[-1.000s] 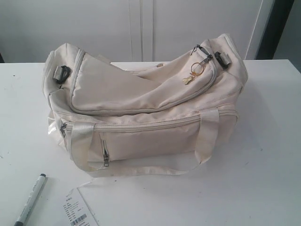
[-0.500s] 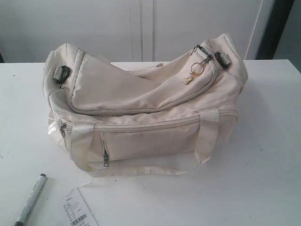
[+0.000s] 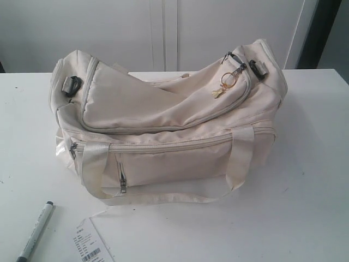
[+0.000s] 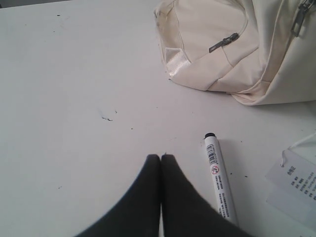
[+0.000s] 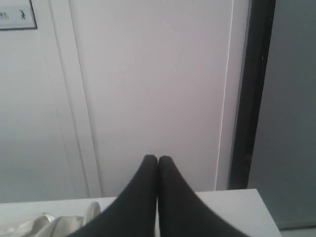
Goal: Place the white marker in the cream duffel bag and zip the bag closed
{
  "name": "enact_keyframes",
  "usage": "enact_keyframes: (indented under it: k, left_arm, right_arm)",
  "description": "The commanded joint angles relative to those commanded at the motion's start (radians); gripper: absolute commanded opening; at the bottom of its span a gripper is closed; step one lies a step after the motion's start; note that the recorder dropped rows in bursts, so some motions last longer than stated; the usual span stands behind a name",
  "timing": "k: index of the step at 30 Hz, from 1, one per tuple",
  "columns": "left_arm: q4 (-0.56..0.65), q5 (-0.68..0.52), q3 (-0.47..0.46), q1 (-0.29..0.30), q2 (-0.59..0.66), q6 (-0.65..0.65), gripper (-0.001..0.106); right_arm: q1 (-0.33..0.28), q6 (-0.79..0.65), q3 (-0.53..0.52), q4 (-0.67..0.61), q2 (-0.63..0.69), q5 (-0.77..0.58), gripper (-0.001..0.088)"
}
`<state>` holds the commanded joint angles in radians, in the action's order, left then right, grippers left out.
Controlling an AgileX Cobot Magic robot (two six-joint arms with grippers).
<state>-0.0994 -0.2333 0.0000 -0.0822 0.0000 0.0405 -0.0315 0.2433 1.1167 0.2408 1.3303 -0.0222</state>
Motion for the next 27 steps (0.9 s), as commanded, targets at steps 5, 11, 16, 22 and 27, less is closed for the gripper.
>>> enact_keyframes:
  k: [5, 11, 16, 22, 27]
  left_arm:
    - [0.0, 0.0, 0.0, 0.0, 0.0, 0.0, 0.0]
    - [0.0, 0.0, 0.0, 0.0, 0.0, 0.0, 0.0]
    - [0.0, 0.0, 0.0, 0.0, 0.0, 0.0, 0.0]
    - [0.0, 0.0, 0.0, 0.0, 0.0, 0.0, 0.0]
    - [0.0, 0.0, 0.0, 0.0, 0.0, 0.0, 0.0]
  right_arm:
    - [0.0, -0.043, 0.086, 0.0, 0.092, -0.107, 0.0]
    - [0.0, -0.127, 0.205, -0.013, 0.201, -0.262, 0.0]
    - [0.0, -0.259, 0.333, -0.146, 0.298, -0.416, 0.0]
    - [0.0, -0.45, 0.508, -0.374, 0.418, -0.618, 0.0]
    - [0.0, -0.478, 0.595, -0.509, 0.483, -0.676, 0.0]
